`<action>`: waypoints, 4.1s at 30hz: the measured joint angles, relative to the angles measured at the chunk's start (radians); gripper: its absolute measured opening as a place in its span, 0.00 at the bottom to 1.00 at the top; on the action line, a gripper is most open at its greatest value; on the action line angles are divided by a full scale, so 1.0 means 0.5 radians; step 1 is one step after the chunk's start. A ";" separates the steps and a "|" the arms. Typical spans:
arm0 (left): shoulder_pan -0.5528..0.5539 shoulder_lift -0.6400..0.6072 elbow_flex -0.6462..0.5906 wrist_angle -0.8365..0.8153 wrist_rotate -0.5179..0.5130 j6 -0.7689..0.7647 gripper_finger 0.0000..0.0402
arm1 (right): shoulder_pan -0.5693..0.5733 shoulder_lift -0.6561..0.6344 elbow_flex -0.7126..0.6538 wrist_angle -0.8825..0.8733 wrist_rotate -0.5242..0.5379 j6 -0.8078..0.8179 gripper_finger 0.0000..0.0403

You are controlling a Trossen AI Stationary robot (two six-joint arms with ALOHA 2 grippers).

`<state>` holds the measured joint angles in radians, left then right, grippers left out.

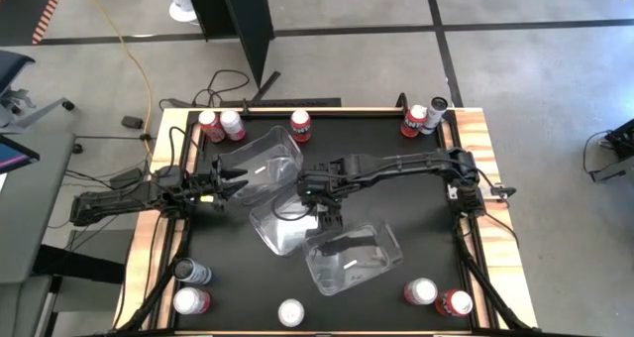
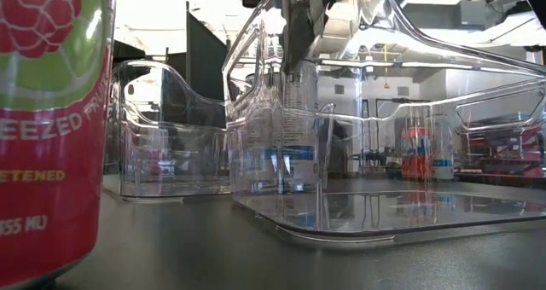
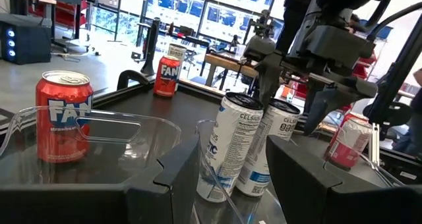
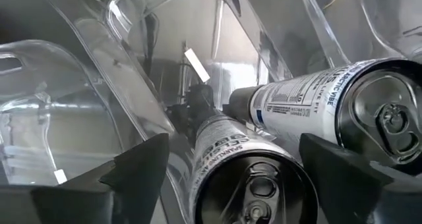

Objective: Sort soda cans
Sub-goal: Put the bottom middle white soda can in the center transparent bin, then put the bottom right pink soda can in the bottom transparent bin

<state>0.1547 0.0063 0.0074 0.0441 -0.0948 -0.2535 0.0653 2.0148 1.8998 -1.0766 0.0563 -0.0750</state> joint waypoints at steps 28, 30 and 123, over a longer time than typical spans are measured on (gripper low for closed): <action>0.000 0.000 0.000 -0.001 0.000 0.013 0.42 | 0.096 -0.015 0.482 -0.558 0.271 0.012 0.99; 0.000 0.000 0.000 -0.001 0.001 0.014 0.42 | 0.110 -0.016 0.565 -0.689 0.374 0.019 0.99; -0.369 0.000 0.100 0.072 0.116 -0.002 0.42 | 1.907 -0.924 -1.095 -0.178 0.190 2.999 0.99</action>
<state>-0.0299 0.0065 0.0574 0.0799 -0.0366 -0.2544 1.0188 1.5529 1.3525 -1.1654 0.1511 1.4246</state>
